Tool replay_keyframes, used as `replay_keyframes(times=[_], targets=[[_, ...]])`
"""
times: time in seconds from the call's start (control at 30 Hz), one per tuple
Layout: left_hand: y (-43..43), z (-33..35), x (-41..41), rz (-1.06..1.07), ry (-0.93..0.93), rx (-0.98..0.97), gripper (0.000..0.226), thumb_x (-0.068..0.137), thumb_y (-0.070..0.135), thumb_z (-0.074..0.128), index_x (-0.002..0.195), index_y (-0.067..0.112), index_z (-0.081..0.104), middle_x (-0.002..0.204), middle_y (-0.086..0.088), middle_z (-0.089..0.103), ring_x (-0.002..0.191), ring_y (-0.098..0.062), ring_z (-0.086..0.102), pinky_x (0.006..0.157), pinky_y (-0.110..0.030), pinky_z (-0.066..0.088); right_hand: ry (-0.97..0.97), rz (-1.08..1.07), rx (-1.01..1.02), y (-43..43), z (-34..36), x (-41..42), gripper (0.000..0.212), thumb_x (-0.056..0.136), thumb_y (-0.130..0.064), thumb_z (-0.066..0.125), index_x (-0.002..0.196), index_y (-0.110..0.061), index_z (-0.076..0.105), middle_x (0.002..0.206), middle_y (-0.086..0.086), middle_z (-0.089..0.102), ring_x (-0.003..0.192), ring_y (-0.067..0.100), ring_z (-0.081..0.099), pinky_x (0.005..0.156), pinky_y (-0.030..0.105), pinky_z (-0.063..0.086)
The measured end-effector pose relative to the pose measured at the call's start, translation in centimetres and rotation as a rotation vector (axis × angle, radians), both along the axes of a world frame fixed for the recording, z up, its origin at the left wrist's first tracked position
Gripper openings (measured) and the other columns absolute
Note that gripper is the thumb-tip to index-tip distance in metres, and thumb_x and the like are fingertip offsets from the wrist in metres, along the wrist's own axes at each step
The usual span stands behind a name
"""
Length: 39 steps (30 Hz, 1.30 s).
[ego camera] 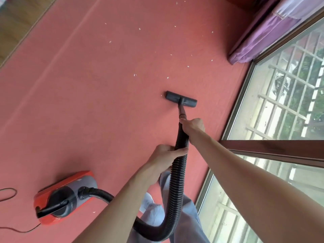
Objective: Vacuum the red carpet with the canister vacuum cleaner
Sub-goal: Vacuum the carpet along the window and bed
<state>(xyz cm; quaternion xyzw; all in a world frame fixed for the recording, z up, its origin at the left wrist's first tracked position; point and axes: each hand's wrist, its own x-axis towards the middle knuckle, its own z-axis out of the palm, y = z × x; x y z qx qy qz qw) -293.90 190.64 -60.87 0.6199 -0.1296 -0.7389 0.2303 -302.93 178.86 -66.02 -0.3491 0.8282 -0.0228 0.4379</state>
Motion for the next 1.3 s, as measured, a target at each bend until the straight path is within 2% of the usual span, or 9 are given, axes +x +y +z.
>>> replay_keyframes(times=[0.2, 0.4, 0.53, 0.63, 0.77, 0.9, 1.03, 1.17, 1.3], targets=[[-3.2, 0.6, 1.1, 0.060, -0.038, -0.052, 0.031, 0.081, 0.031, 0.078, 0.094, 0.003, 0.075, 0.077, -0.007, 0.070, 0.066, -0.017, 0.064, 0.062, -0.024, 0.049, -0.273, -0.192, 0.034, -3.6, 0.1, 0.3, 0.034, 0.082, -0.027, 0.071, 0.104, -0.003, 0.064, 0.101, 0.015, 0.069, 0.081, 0.028, 0.066, 0.064, 0.032, 0.051], [-2.0, 3.1, 5.5, -0.152, 0.130, -0.061, 0.032, 0.086, 0.021, 0.074, 0.100, -0.007, 0.074, 0.091, -0.019, 0.075, 0.079, -0.027, 0.072, 0.074, -0.035, 0.058, -0.252, -0.139, 0.066, -1.2, 1.1, 1.3, 0.034, 0.075, -0.031, 0.073, 0.093, -0.004, 0.066, 0.085, 0.012, 0.066, 0.072, 0.026, 0.063, 0.062, 0.031, 0.051], [-0.4, 3.1, 7.0, -0.116, 0.115, -0.030, 0.026, 0.086, 0.022, 0.074, 0.097, -0.002, 0.076, 0.093, -0.020, 0.074, 0.080, -0.027, 0.070, 0.085, -0.043, 0.057, -0.231, -0.088, 0.104, 0.4, 0.3, 3.3, 0.037, 0.073, -0.033, 0.071, 0.096, -0.003, 0.068, 0.095, 0.013, 0.071, 0.086, 0.029, 0.070, 0.078, 0.039, 0.058], [0.6, 2.0, 7.0, -0.035, 0.107, 0.010, 0.034, 0.085, 0.025, 0.075, 0.101, -0.005, 0.074, 0.096, -0.022, 0.073, 0.086, -0.031, 0.068, 0.099, -0.057, 0.051, -0.201, 0.007, 0.093, 0.6, -0.1, 4.6, 0.036, 0.078, -0.034, 0.067, 0.098, -0.004, 0.066, 0.094, 0.011, 0.069, 0.087, 0.028, 0.068, 0.072, 0.034, 0.055], [0.5, 1.0, 5.6, 0.122, 0.032, 0.021, 0.027, 0.086, 0.026, 0.076, 0.098, 0.002, 0.076, 0.093, -0.019, 0.072, 0.084, -0.032, 0.070, 0.097, -0.059, 0.052, -0.188, 0.036, 0.040, -0.6, -0.6, 5.4, 0.032, 0.081, -0.035, 0.067, 0.095, -0.006, 0.062, 0.091, 0.009, 0.063, 0.080, 0.026, 0.061, 0.063, 0.030, 0.046], [-1.1, 1.3, 5.5, 0.227, 0.043, -0.007, 0.030, 0.085, 0.023, 0.077, 0.101, -0.002, 0.075, 0.091, -0.018, 0.073, 0.081, -0.030, 0.069, 0.096, -0.058, 0.053, -0.213, 0.010, -0.023, -3.0, 0.0, 6.2, 0.029, 0.081, -0.031, 0.067, 0.093, -0.006, 0.062, 0.085, 0.007, 0.062, 0.073, 0.024, 0.060, 0.060, 0.029, 0.048], [-2.1, 2.6, 6.7, 0.168, 0.072, -0.040, 0.033, 0.084, 0.022, 0.077, 0.102, -0.006, 0.074, 0.092, -0.021, 0.071, 0.076, -0.028, 0.068, 0.088, -0.054, 0.058, -0.220, -0.051, -0.039, -3.8, 1.2, 5.8, 0.029, 0.078, -0.032, 0.069, 0.091, -0.006, 0.065, 0.081, 0.008, 0.064, 0.067, 0.024, 0.061, 0.060, 0.029, 0.051], [-2.0, 3.0, 7.8, 0.069, 0.089, -0.016, 0.037, 0.079, 0.026, 0.080, 0.095, -0.007, 0.076, 0.094, -0.024, 0.073, 0.081, -0.032, 0.066, 0.097, -0.061, 0.049, -0.218, -0.052, -0.011, -3.2, 1.6, 5.1, 0.031, 0.078, -0.034, 0.068, 0.091, -0.006, 0.064, 0.084, 0.008, 0.065, 0.070, 0.024, 0.062, 0.061, 0.031, 0.050], [-2.4, 2.7, 7.9, 0.097, 0.099, 0.007, 0.034, 0.081, 0.024, 0.078, 0.093, -0.008, 0.075, 0.088, -0.023, 0.072, 0.080, -0.033, 0.065, 0.096, -0.062, 0.050, -0.219, -0.009, 0.076, -3.7, 1.0, 5.8, 0.024, 0.079, -0.030, 0.068, 0.087, -0.008, 0.061, 0.083, 0.007, 0.061, 0.064, 0.020, 0.054, 0.050, 0.026, 0.038]])
